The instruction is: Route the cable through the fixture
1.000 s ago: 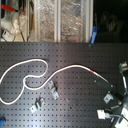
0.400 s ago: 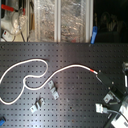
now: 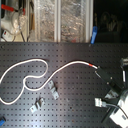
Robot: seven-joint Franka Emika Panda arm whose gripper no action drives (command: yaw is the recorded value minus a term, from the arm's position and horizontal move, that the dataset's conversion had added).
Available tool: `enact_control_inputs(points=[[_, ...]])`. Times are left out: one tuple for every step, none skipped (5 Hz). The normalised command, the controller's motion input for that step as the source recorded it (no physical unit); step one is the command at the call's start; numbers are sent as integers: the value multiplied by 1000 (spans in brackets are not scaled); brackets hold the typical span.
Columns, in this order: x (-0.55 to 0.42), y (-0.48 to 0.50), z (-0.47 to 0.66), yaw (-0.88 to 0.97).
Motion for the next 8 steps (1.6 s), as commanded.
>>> enact_control_inputs(points=[[-123, 107, 137, 334], [-100, 131, 57, 631], [-32, -5, 52, 0], [-254, -200, 386, -34], [12, 10, 0, 0], [162, 130, -116, 0], [0, 0, 39, 0], [-356, -46, 215, 100]])
